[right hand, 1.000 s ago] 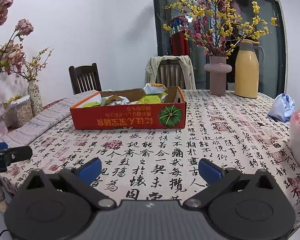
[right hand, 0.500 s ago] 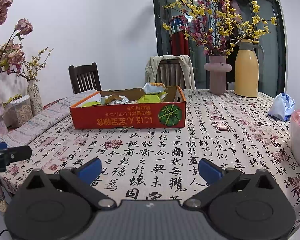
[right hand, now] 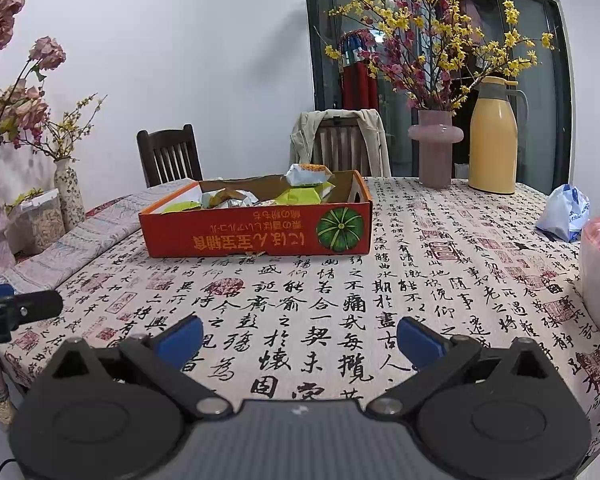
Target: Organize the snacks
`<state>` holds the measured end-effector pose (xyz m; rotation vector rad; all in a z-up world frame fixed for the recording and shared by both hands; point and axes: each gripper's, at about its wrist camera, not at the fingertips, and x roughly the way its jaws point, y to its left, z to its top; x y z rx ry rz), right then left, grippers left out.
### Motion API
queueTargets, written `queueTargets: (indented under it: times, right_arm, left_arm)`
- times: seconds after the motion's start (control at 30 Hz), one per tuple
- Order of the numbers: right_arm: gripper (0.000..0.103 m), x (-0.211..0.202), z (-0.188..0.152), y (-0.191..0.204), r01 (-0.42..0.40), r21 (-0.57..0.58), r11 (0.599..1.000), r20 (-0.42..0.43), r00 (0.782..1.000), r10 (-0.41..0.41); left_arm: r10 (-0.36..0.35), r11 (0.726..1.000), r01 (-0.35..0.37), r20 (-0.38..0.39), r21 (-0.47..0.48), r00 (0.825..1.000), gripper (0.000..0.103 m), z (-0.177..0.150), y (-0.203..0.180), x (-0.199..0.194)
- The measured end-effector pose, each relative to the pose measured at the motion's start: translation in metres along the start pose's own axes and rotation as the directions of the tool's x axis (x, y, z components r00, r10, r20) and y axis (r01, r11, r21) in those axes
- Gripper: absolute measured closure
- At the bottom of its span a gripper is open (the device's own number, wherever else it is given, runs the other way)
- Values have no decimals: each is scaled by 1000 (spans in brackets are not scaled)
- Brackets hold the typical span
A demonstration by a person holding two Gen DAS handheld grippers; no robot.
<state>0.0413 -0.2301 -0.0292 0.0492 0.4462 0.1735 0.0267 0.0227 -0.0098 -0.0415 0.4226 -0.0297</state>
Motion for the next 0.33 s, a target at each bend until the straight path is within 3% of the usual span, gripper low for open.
queueTargets:
  times: [0.33]
  right_arm:
    - [0, 5, -7, -1, 0, 1, 1000, -16, 1000, 0]
  left_arm:
    - [8, 1000, -8, -2, -15, 1000, 0, 0, 3, 5]
